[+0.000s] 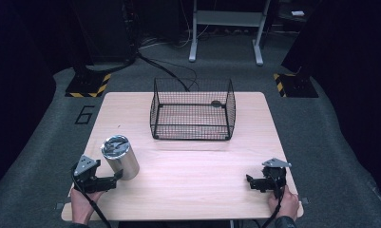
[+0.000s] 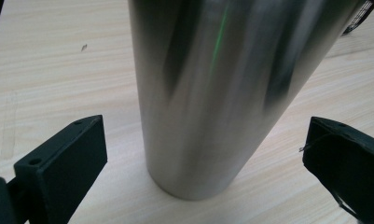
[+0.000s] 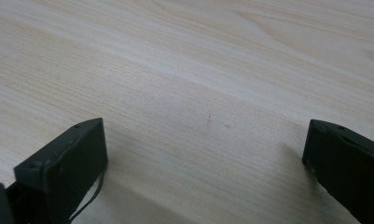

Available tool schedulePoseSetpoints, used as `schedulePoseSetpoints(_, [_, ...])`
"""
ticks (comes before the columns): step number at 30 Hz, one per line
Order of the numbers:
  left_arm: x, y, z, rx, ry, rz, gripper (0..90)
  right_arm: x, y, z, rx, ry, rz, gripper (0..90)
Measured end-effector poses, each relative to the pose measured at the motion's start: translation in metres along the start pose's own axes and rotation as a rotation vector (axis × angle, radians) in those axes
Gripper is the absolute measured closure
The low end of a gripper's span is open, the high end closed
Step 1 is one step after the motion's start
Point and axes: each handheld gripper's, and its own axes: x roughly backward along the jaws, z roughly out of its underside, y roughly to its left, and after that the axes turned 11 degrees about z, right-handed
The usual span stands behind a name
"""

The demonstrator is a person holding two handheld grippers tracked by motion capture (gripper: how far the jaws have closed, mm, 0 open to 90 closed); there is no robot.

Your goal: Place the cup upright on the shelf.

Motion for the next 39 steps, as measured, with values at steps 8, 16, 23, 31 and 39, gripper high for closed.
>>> schedulePoseSetpoints(8, [-0.005,-0.002,-0.013,-0.017,-0.008,-0.004,0.0,0.0,0.0,0.0,0.001,0.0,0.0,0.0])
schedulePoseSetpoints(16, [-0.01,-0.003,-0.022,-0.015,-0.035,-0.005,0.0,0.0,0.0,0.0,0.001,-0.001,-0.001,0.0])
schedulePoseSetpoints(23, [-0.014,-0.005,-0.028,-0.018,-0.058,-0.004,0.0,0.0,0.0,0.0,0.001,0.0,-0.001,0.0])
schedulePoseSetpoints(31, [-0.021,-0.008,-0.033,-0.013,-0.077,-0.018,0.0,0.0,0.0,0.0,-0.001,0.001,-0.001,0.0])
schedulePoseSetpoints(39, [-0.028,-0.009,-0.035,-0.006,-0.087,-0.052,1.0,0.0,0.0,0.0,0.002,0.0,-0.001,0.0])
